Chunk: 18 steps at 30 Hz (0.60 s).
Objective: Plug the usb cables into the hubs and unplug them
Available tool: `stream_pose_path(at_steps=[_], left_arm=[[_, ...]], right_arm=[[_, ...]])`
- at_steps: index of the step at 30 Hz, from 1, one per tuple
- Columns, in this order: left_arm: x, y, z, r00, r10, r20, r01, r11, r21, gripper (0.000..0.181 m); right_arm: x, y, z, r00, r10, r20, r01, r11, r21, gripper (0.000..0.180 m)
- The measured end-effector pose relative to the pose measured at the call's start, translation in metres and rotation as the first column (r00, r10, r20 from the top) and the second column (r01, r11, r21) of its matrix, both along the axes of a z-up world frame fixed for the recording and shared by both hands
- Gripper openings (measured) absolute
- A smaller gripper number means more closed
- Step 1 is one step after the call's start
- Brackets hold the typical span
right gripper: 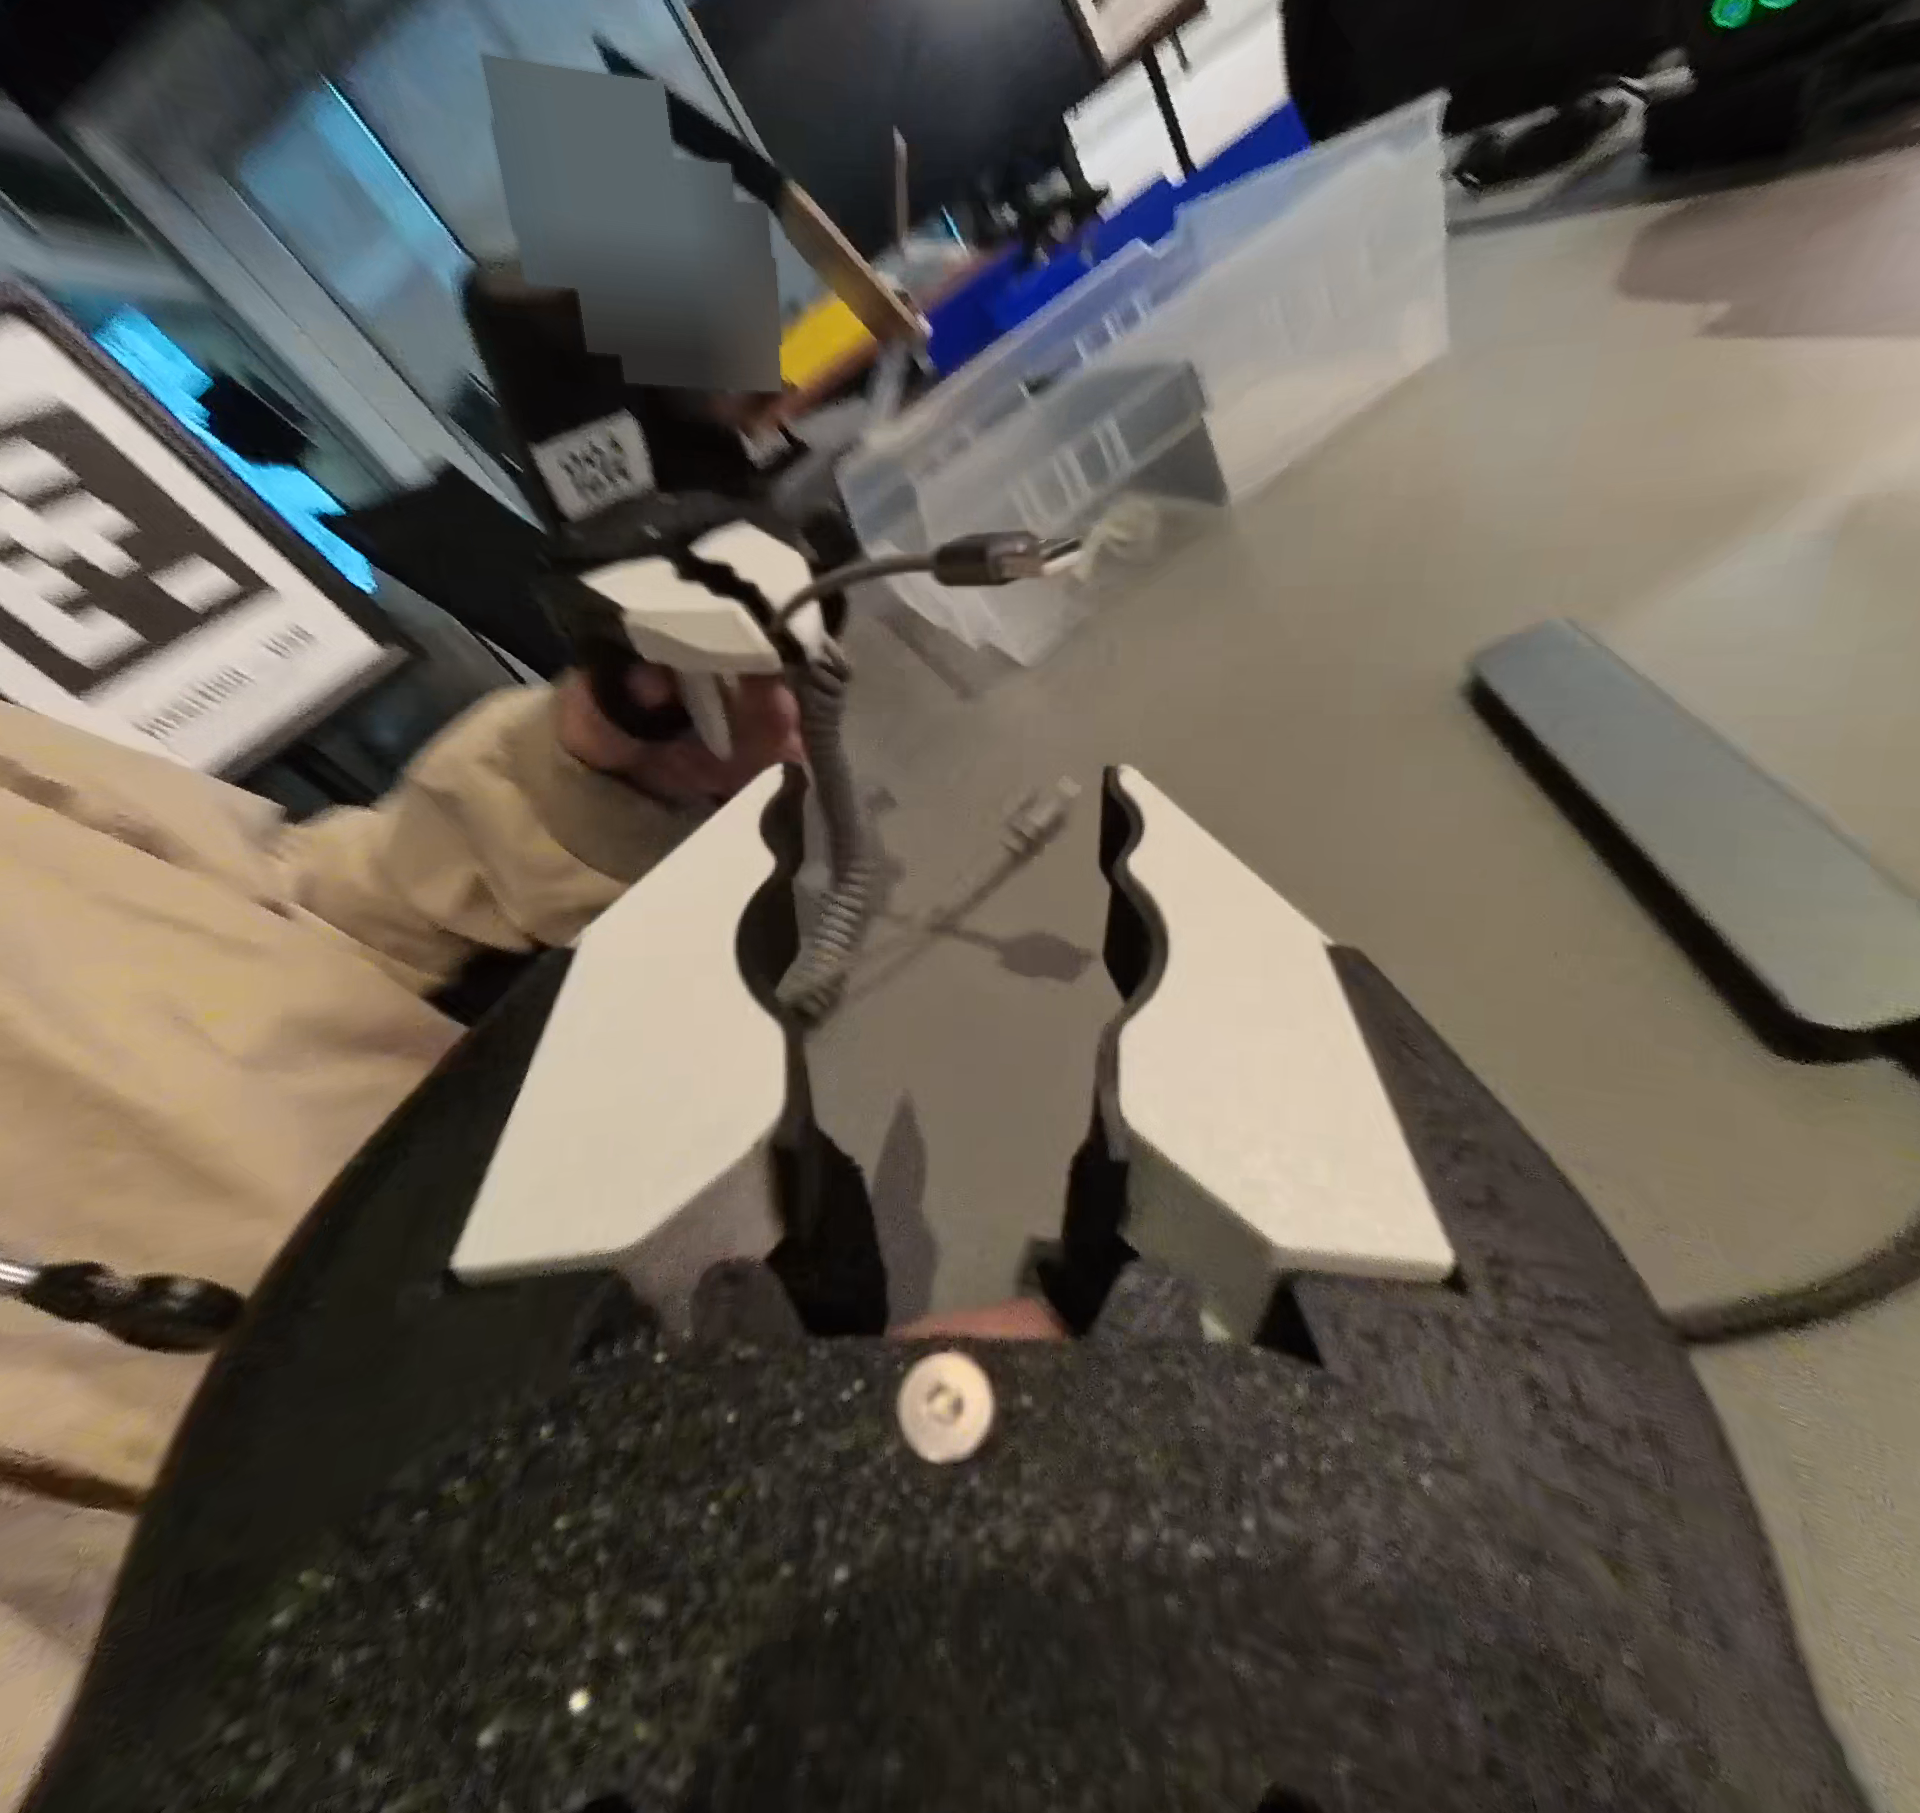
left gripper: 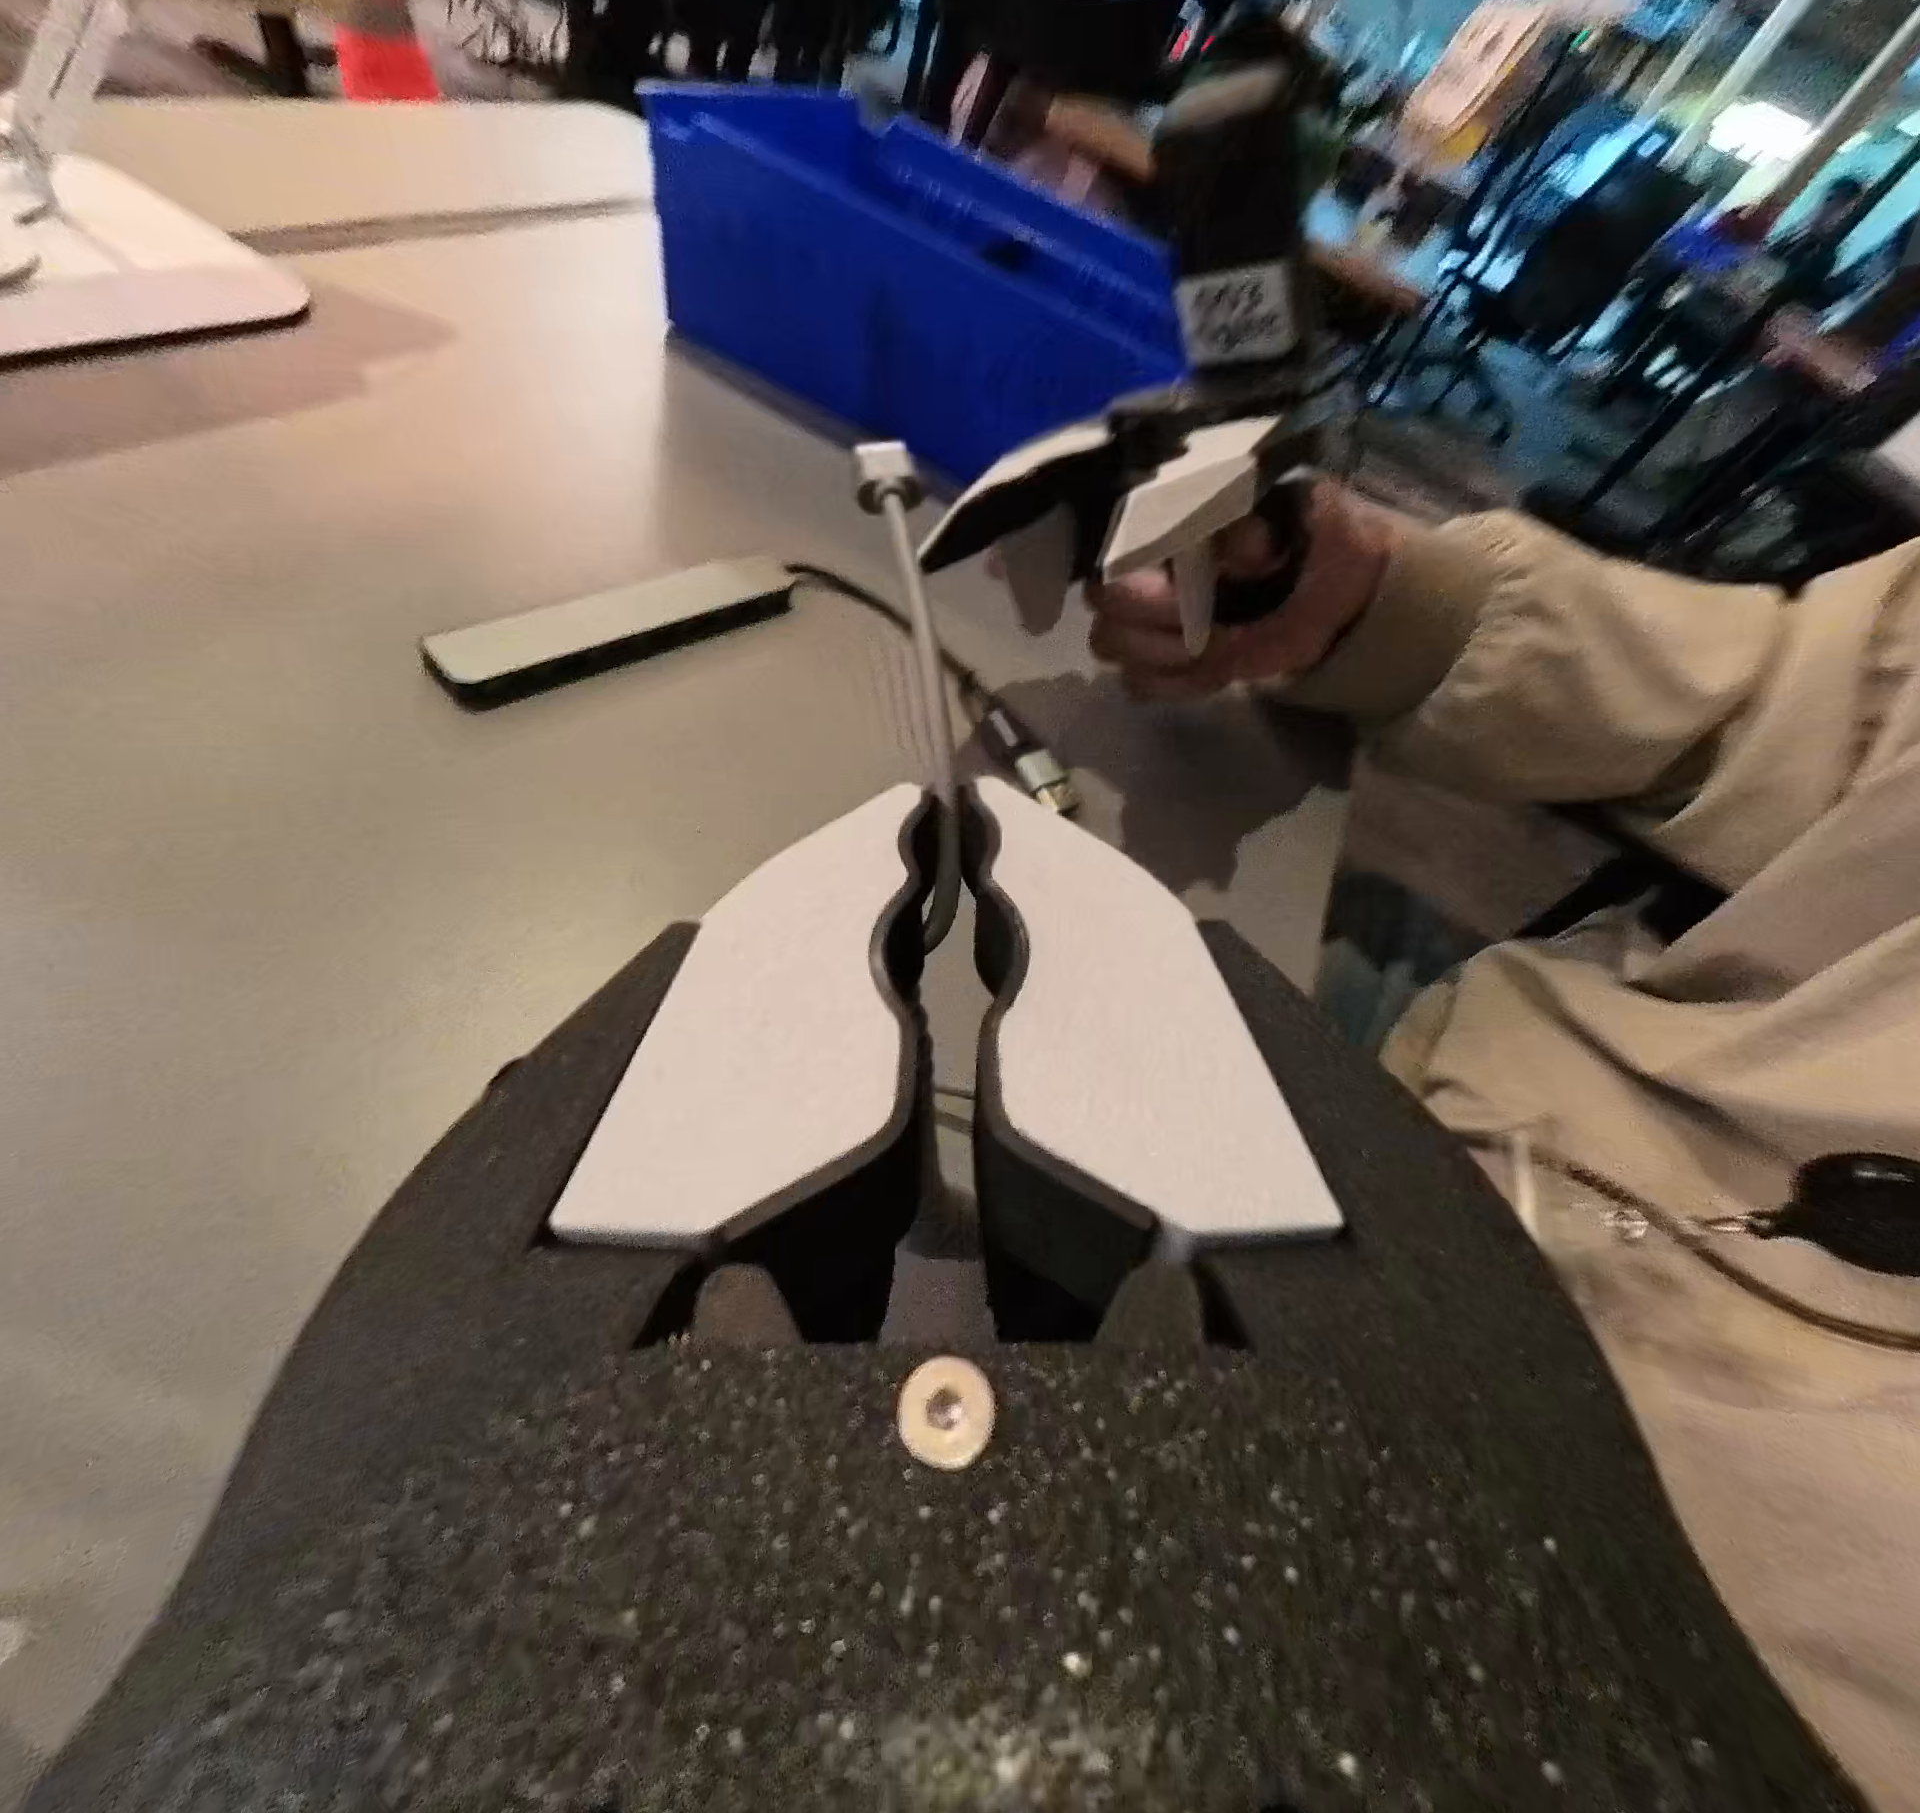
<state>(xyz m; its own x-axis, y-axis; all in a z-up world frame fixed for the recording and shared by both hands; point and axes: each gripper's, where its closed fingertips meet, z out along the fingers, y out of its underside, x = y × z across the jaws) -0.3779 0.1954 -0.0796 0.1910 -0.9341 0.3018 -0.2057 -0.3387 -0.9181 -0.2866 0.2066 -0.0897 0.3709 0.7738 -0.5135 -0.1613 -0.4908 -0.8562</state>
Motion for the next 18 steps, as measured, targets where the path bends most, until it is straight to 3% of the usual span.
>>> stream_pose_path(at_steps=[8,11,13,14,16,18], left_arm=[[0.009,-0.020,0.016,0.990,-0.092,0.111,0.095,0.995,-0.016,0.003],[0.011,-0.024,0.014,0.988,-0.111,0.109,0.113,0.993,-0.018,0.004],[0.013,-0.025,0.011,0.989,-0.115,0.097,0.117,0.993,-0.015,0.004],[0.013,-0.026,0.010,0.989,-0.119,0.087,0.120,0.993,-0.013,0.004],[0.014,-0.027,0.008,0.989,-0.124,0.075,0.125,0.992,-0.002,0.004],[0.014,-0.029,0.009,0.988,-0.131,0.080,0.132,0.991,-0.001,0.004]], right_arm=[[-0.015,-0.002,0.041,0.964,0.027,-0.263,-0.028,1.000,-0.002,0.057],[-0.014,-0.005,0.044,0.951,0.051,-0.305,-0.054,0.999,0.000,0.039],[-0.015,-0.013,0.050,0.945,0.088,-0.316,-0.078,0.996,0.043,0.005],[-0.013,-0.012,0.053,0.945,0.077,-0.318,-0.063,0.996,0.056,0.000],[-0.008,-0.010,0.058,0.943,0.053,-0.329,-0.032,0.997,0.067,0.003],[-0.006,-0.008,0.058,0.938,0.046,-0.344,-0.035,0.999,0.038,0.034]])
